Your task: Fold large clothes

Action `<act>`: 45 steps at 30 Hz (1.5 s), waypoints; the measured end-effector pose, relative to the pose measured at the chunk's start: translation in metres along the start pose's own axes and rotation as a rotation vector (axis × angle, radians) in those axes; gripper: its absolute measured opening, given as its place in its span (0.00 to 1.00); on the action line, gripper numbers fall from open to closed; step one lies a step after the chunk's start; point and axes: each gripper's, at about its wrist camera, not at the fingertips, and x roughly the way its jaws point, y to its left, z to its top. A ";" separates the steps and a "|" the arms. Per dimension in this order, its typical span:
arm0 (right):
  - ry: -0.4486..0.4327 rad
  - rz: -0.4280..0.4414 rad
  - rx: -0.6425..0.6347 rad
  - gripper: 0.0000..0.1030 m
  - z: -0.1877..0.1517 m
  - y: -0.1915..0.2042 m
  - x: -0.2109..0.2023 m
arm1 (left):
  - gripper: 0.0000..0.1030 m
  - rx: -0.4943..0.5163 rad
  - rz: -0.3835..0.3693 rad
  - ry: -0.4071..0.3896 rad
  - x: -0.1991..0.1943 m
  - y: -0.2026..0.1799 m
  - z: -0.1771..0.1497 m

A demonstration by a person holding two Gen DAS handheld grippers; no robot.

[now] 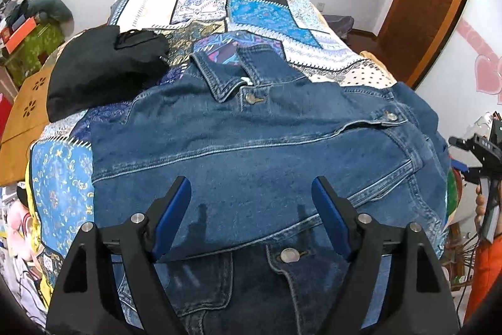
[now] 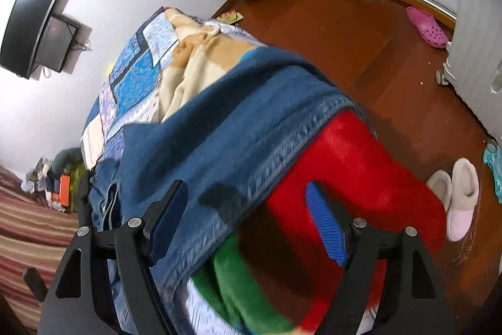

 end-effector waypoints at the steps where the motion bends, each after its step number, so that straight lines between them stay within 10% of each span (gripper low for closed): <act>1: -0.005 -0.001 0.007 0.73 0.004 0.000 0.003 | 0.76 -0.003 0.001 0.004 0.001 0.002 -0.001; 6: -0.023 -0.020 0.067 0.72 0.023 -0.010 0.025 | 0.76 -0.041 -0.005 0.024 0.006 0.014 -0.005; 13: -0.088 -0.142 0.072 0.15 0.029 -0.001 0.010 | 0.76 -0.066 0.001 0.008 0.000 0.029 -0.010; 29: -0.265 0.181 -0.362 0.08 -0.017 0.160 -0.115 | 0.76 -0.074 -0.019 -0.055 -0.019 0.040 -0.012; 36: -0.095 0.294 -0.570 0.08 -0.077 0.223 -0.067 | 0.76 -0.083 -0.009 -0.067 -0.029 0.047 -0.017; 45: 0.182 0.136 -0.637 0.11 -0.137 0.223 0.022 | 0.76 -0.089 0.002 -0.056 -0.033 0.054 -0.027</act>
